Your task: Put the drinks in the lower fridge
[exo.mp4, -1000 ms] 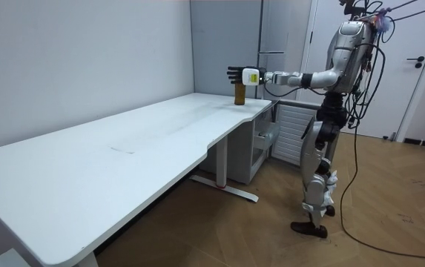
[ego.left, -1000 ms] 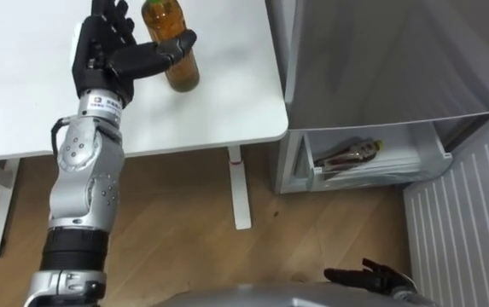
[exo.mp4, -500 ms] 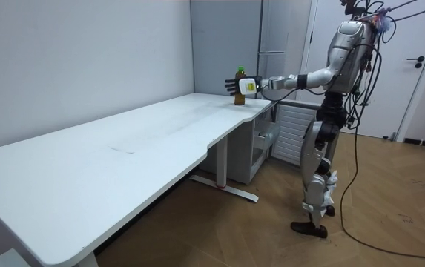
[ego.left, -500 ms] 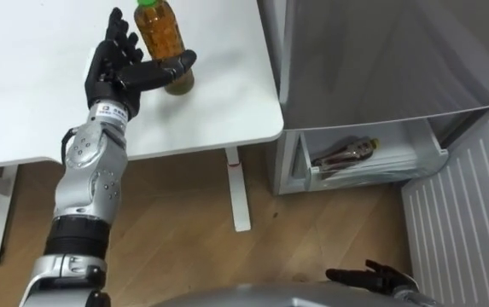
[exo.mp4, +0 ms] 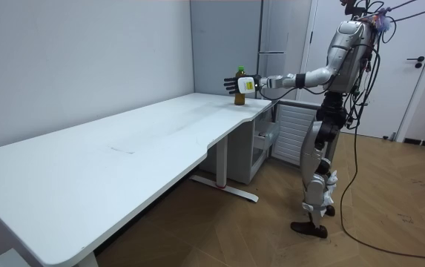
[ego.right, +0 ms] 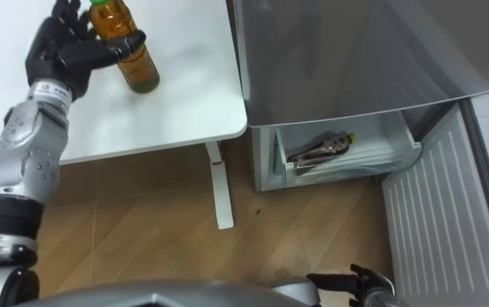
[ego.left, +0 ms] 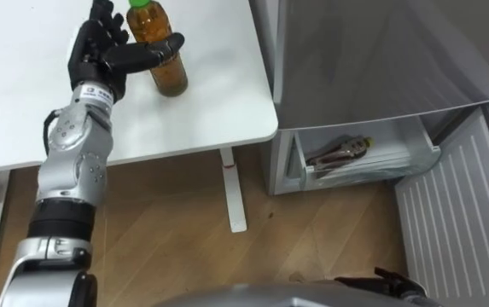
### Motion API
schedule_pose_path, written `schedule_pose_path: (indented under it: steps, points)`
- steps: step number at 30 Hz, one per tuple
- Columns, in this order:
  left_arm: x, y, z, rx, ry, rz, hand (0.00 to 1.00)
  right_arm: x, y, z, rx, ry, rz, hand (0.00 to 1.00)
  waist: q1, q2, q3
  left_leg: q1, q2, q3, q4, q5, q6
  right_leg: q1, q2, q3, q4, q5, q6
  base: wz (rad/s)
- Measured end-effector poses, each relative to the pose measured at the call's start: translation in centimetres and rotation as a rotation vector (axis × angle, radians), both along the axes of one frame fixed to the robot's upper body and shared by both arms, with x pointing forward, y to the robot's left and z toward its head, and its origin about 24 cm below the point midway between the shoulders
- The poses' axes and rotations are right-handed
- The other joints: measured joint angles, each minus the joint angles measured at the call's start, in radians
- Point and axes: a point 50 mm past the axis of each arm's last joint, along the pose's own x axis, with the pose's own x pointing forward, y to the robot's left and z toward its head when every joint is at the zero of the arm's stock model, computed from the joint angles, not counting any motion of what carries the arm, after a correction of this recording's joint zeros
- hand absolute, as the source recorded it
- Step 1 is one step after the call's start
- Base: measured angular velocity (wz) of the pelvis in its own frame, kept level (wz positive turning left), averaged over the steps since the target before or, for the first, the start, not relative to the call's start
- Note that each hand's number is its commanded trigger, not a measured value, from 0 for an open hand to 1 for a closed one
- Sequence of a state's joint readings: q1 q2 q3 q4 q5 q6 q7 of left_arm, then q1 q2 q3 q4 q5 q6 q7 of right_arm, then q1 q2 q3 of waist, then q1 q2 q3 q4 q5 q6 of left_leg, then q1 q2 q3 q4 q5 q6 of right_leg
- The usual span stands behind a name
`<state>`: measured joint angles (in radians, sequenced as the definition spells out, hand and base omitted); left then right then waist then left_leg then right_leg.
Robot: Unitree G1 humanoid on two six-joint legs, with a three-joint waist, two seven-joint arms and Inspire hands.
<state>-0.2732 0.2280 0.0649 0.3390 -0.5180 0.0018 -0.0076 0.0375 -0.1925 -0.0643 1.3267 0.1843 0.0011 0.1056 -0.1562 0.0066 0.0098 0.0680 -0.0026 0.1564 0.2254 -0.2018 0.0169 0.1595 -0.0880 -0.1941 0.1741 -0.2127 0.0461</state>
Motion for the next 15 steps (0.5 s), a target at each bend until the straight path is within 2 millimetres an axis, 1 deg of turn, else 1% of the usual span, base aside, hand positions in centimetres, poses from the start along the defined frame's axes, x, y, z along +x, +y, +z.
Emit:
schedule_pose_path:
  steps: [3,8,15]
  points:
    - [0.2,-0.01,0.31,0.003,-0.01,-0.003,0.0,-0.09,0.0,-0.01,0.0,0.003,0.001,0.0,-0.003,0.0,0.0001,0.005,0.003,0.008,-0.005,0.0,0.0,0.0,0.002,0.004,0.0,0.003,-0.001,-0.08]
    - [0.2,0.06,0.34,0.005,-0.01,-0.003,0.0,-0.88,-0.14,-0.05,-0.006,0.029,0.008,0.0,-0.002,-0.001,-0.0004,0.008,0.005,0.008,-0.013,0.001,-0.003,-0.003,0.005,0.004,0.0,0.004,-0.002,0.0]
    - [0.36,0.11,0.52,0.008,-0.011,-0.005,0.0,-0.87,-0.14,-0.06,-0.021,0.054,0.071,0.0,0.0,-0.001,-0.0025,0.011,0.005,0.014,-0.017,0.002,-0.003,-0.005,0.005,0.01,0.0,0.004,-0.002,-0.02]
